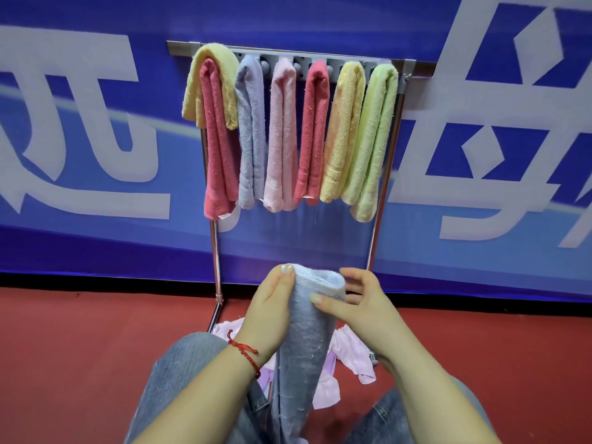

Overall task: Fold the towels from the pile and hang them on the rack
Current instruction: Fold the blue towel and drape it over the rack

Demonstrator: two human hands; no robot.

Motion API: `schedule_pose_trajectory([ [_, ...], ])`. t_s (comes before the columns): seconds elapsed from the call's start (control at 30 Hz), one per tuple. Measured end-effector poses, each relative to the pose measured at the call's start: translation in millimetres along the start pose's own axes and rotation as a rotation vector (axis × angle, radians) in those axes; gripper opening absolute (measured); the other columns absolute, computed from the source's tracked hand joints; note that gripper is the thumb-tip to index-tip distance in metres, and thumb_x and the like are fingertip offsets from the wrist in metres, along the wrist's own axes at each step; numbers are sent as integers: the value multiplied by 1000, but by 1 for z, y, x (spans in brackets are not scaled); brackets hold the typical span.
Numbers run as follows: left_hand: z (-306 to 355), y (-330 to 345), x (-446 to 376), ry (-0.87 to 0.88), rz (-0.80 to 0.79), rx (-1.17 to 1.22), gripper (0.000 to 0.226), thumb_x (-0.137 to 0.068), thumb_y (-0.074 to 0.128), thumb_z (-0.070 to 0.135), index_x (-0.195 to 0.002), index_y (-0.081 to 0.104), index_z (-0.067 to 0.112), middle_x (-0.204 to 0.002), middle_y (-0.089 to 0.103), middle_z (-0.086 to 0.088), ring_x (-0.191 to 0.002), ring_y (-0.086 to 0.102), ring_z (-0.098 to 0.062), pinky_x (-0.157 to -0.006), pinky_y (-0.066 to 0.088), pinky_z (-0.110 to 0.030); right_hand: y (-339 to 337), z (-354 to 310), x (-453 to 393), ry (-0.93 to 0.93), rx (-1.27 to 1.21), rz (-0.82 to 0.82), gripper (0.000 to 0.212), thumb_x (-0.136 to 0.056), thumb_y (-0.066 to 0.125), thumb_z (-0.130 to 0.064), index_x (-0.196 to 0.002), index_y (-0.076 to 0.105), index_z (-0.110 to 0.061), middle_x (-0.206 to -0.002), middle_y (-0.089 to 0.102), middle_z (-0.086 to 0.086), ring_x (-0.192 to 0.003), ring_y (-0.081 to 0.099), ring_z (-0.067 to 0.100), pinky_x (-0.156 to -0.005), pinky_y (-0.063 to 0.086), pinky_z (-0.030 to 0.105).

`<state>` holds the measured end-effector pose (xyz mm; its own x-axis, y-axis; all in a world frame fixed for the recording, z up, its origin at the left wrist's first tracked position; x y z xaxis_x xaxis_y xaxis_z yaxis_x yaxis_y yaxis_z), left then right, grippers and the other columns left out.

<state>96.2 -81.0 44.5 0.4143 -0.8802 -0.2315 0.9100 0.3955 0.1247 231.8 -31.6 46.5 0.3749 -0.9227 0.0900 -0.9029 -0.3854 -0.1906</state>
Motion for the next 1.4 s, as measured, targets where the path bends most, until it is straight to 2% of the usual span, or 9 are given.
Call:
schedule_pose_trajectory([
  [0.1, 6, 2, 0, 27, -33, -47, 33, -99, 36, 22, -93, 60, 0, -90, 65, -10, -83, 59, -9, -80, 50, -23, 13, -4, 3, -43, -151, -147, 31, -74, 76, -13, -102, 64, -18, -98, 71, -2, -92, 66, 12, -77, 52, 21],
  [0.2, 16, 1, -2, 100, -54, -184, 30, -99, 41, 26, -91, 63, 6, -89, 67, -2, -83, 59, -8, -79, 47, -20, 6, -14, 4, -148, -193, -78, 7, -76, 74, -11, -79, 69, -13, -74, 69, -3, -72, 63, 10, -65, 49, 22],
  [0.4, 33, -5, -14, 90, -154, -223, 34, -88, 57, 35, -87, 65, 2, -82, 62, -7, -77, 53, -12, -75, 44, -33, -6, -39, 7, -296, -215, -31, 3, -80, 68, -13, -78, 68, -14, -72, 68, -7, -68, 60, 3, -62, 48, 14],
  [0.53, 37, -7, -20, 23, -194, -41, 34, -83, 61, 31, -92, 66, -1, -93, 65, -15, -87, 57, -20, -85, 46, -40, -11, -54, 8, -333, -184, -76, 20, -77, 69, -31, -81, 70, -12, -78, 69, 0, -74, 61, 10, -67, 49, 25],
  [0.73, 30, 5, -21, -133, -291, 165, 21, -80, 64, 24, -97, 69, 11, -95, 71, -7, -86, 65, -19, -76, 55, -26, -18, -72, 8, -366, -149, -84, 12, -83, 63, -17, -89, 71, -10, -81, 74, 0, -77, 66, 8, -69, 54, 25],
  [1.0, 16, 24, -8, -261, -516, -53, 24, -75, 65, 25, -94, 72, 13, -100, 72, -5, -96, 66, -18, -94, 51, -38, -31, -86, 3, -418, -119, -4, 13, -78, 69, -16, -88, 72, -8, -83, 74, 7, -77, 68, 12, -71, 54, 27],
  [1.1, 17, 24, -8, -240, -456, -5, 23, -78, 61, 30, -91, 74, 15, -101, 72, -3, -97, 66, -16, -91, 50, -38, -37, -82, -4, -364, -189, 70, 10, -79, 70, -12, -86, 69, -5, -75, 74, 4, -69, 67, 9, -59, 53, 19],
  [1.23, 23, 30, -7, -269, -484, 36, 30, -79, 56, 32, -96, 70, 12, -100, 71, -6, -94, 65, -21, -87, 49, -35, -38, -51, -19, -99, -229, 116, 30, -75, 73, -32, -88, 65, -6, -84, 70, 11, -73, 65, 19, -62, 52, 29],
  [1.4, 38, 28, -17, -279, -385, 83, 20, -92, 55, 27, -93, 67, 11, -89, 72, -7, -79, 68, -19, -73, 53, -30, 6, -13, -6, 211, -510, -309, 77, -70, 44, -72, -118, 65, -14, -113, 68, 13, -108, 64, 27, -97, 47, 42],
])
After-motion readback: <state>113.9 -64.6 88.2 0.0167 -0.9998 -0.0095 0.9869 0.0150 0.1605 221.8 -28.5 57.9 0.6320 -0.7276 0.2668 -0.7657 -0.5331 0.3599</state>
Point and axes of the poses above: each hand's wrist, its own x-axis away from the middle knuckle, its own y-axis out of the palm, z = x × y, the point moved 7 cm from there along -x, towards the middle knuckle
